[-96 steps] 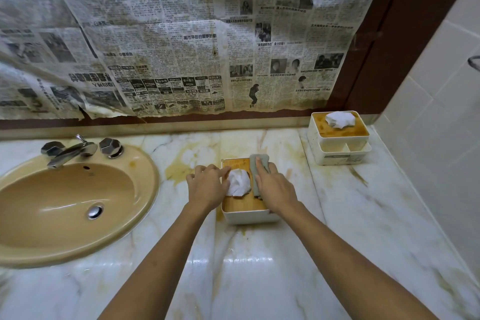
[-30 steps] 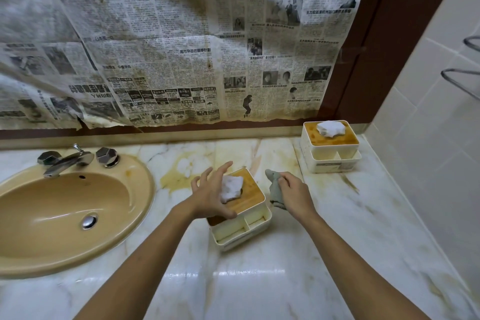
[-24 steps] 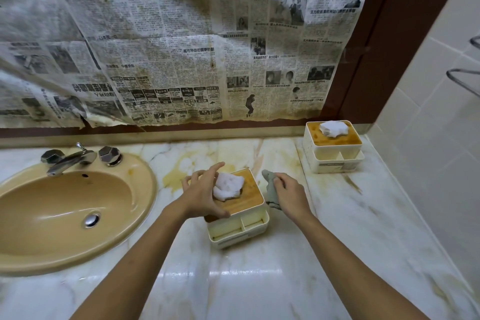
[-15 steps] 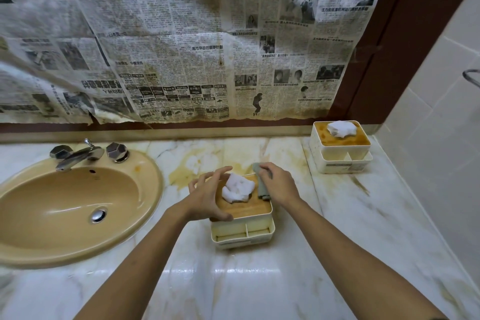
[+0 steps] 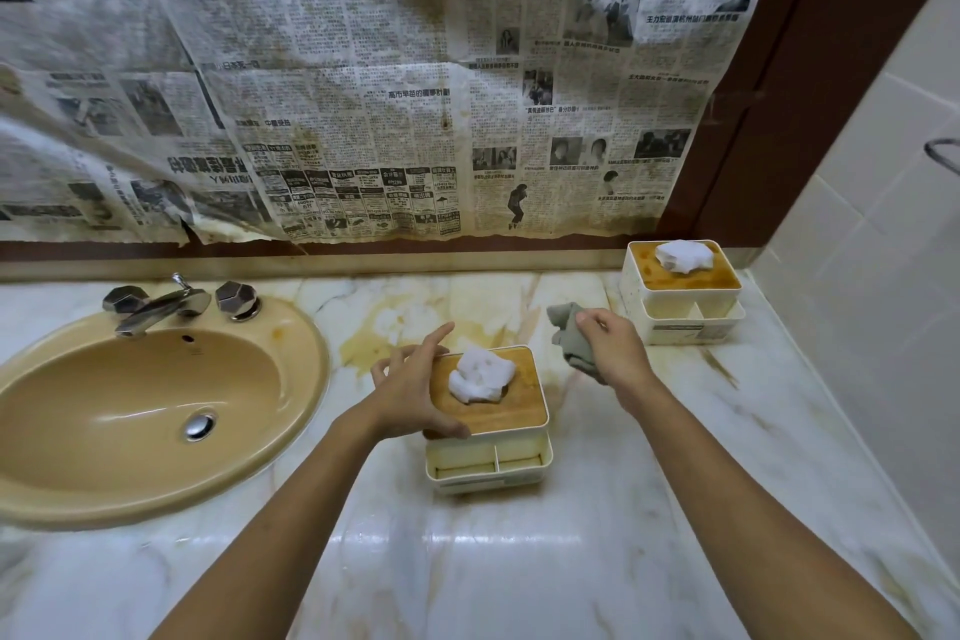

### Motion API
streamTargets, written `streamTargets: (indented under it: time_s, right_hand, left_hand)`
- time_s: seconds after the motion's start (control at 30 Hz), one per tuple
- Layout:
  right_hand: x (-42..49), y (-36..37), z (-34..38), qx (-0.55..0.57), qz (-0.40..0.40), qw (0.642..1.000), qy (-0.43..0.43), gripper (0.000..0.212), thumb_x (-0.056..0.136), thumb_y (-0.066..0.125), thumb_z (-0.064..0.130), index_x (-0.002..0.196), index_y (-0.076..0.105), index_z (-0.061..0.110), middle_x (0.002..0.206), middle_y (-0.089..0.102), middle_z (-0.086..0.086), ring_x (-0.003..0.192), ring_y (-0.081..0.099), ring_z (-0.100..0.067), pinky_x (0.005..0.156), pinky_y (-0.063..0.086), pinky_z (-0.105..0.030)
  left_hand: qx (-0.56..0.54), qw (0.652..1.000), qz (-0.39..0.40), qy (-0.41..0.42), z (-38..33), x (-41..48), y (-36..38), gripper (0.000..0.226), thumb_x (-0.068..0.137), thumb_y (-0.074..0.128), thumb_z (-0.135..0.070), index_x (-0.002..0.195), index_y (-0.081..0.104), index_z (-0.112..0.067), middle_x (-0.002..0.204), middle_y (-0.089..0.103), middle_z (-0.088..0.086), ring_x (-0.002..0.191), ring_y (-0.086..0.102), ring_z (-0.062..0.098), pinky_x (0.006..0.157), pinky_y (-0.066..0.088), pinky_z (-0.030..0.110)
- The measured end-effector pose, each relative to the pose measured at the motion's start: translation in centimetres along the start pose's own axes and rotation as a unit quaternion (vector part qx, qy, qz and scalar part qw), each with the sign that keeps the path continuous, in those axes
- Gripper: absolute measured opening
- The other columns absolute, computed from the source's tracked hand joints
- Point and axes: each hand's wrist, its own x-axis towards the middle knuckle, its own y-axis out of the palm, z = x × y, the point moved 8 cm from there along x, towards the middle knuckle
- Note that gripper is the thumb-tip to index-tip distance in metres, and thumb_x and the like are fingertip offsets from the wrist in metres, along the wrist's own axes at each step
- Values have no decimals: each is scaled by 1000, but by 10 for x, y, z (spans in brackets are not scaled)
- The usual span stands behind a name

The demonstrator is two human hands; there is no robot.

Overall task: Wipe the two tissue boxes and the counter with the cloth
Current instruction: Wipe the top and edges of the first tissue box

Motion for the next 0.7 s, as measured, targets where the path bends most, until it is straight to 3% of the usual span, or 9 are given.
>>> streamTargets:
  time_s: [0.07, 0.17, 0.27, 0.33, 0.43, 0.53, 0.6, 0.7]
  right_hand:
    - [-10, -1, 8, 55, 17, 998, 27, 25, 103, 47, 30, 105, 66, 14, 86, 65, -7, 60, 57, -15, 37, 36, -16]
    - [-28, 8, 20, 162, 67, 983, 49, 24, 104, 45, 28, 96, 64, 15, 71, 62, -2, 47, 54, -6, 38, 37, -18]
    - [-50, 22, 26, 248, 122, 956, 93, 24, 104, 47, 30, 95, 65, 15, 68, 65, -2, 46, 57, -6, 38, 40, -19]
    - [-61, 29, 30, 244, 161, 951, 99, 23, 100, 53, 35, 98, 67, 17, 67, 68, 0, 47, 59, -6, 39, 42, -19]
    - [-65, 32, 30, 159, 170, 969, 76, 12, 93, 63, 24, 101, 64, 15, 74, 67, -2, 52, 59, -6, 43, 43, -21]
    - [-63, 32, 31, 160, 147, 972, 88, 14, 94, 49, 20, 96, 59, 10, 77, 62, -14, 52, 56, -15, 43, 39, -21]
    - [-63, 36, 37, 186, 150, 967, 91, 24, 99, 40, 20, 101, 60, 7, 83, 70, -19, 64, 66, -24, 54, 49, -27]
    - [-57, 47, 41, 259, 172, 945, 104, 32, 102, 38, 18, 118, 60, 2, 108, 71, -27, 101, 68, -40, 93, 51, -46]
  left_hand:
    - [8, 1000, 4, 6, -4, -2, 4, 138, 45, 90, -57, 152, 4, -49, 141, 42, -20, 137, 20, 9, 110, 6, 36]
    - [22, 999, 13, 23, -12, -6, 13, 136, 46, 88, -60, 152, 3, -48, 146, 40, -19, 138, 21, 10, 114, 6, 42]
    - [32, 998, 28, 39, -20, -10, 24, 133, 50, 86, -61, 153, 4, -46, 147, 39, -17, 139, 22, 10, 117, 4, 45]
    - [29, 998, 43, 45, -23, -13, 27, 128, 53, 85, -62, 154, 8, -45, 146, 40, -16, 139, 21, 9, 117, 3, 46]
    - [4, 999, 29, 29, -26, -14, 18, 91, 69, 72, -68, 147, 33, -45, 142, 44, -16, 138, 24, 9, 114, 7, 40]
    - [-116, 991, -59, 16, -35, -11, -7, 47, 81, 55, -71, 117, 63, -43, 125, 57, -25, 125, 45, 4, 108, 26, 39]
    - [-240, 966, -93, 21, -48, -12, -22, 28, 91, 58, -57, 107, 68, -35, 111, 66, -18, 109, 58, 3, 100, 42, 35]
    - [-316, 945, -75, 31, -73, -13, -30, 25, 98, 56, -42, 111, 69, -25, 111, 69, -7, 102, 62, 8, 82, 44, 23]
